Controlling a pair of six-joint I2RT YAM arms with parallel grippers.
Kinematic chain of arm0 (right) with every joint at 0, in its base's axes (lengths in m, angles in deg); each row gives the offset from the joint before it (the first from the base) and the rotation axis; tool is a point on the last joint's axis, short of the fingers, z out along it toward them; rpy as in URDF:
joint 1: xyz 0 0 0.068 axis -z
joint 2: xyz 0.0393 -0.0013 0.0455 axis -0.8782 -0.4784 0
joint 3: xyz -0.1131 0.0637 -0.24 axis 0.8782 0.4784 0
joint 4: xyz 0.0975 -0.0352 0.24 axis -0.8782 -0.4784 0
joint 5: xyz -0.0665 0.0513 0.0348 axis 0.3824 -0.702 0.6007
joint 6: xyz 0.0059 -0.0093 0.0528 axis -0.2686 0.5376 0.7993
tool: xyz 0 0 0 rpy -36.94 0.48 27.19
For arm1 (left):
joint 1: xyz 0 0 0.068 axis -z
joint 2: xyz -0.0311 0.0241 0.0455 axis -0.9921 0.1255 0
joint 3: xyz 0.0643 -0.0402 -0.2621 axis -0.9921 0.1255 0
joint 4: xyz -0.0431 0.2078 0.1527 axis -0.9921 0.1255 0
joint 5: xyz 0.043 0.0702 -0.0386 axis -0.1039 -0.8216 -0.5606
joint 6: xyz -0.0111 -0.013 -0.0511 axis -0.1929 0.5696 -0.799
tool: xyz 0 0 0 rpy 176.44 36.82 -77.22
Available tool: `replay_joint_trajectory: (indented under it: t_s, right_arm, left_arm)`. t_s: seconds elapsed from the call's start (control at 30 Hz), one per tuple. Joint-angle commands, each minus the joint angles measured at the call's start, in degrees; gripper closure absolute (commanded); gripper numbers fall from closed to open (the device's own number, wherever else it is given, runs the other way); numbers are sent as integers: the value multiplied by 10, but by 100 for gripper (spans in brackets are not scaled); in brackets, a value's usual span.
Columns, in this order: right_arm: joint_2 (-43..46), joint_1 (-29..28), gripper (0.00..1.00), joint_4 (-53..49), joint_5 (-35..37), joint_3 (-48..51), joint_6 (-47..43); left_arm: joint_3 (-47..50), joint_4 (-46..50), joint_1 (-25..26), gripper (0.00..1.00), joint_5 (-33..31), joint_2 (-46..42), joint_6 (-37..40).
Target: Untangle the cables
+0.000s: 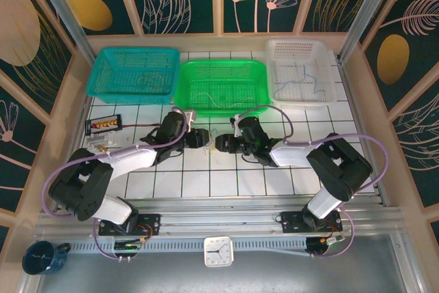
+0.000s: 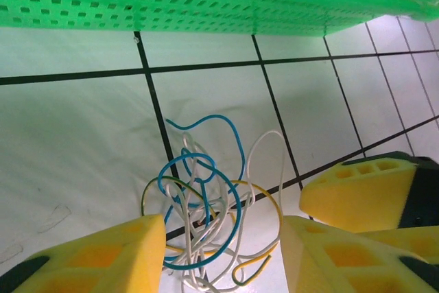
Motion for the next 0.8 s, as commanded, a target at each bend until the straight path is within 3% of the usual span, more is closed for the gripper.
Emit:
replay_joint_trajectory:
  t_s: [0.0, 0.2, 0.37, 0.6, 0.77]
  right_arm:
    - [-8, -4, 53, 22, 20, 13, 1]
    - [-9, -4, 56, 30, 24, 23, 1]
    - [-12, -5, 57, 38, 25, 28, 3]
    - [-18, -5, 58, 45, 26, 29, 1]
    - [-21, -4, 59, 48, 28, 30, -1]
  left_arm:
    - [-15, 8, 7, 53, -13, 9, 18]
    - [-24, 9, 22, 53, -18, 28, 25]
    - [-30, 4, 23, 67, -24, 44, 25]
    - [-37, -1, 24, 70, -25, 60, 26]
    - [-37, -3, 24, 84, -22, 66, 26]
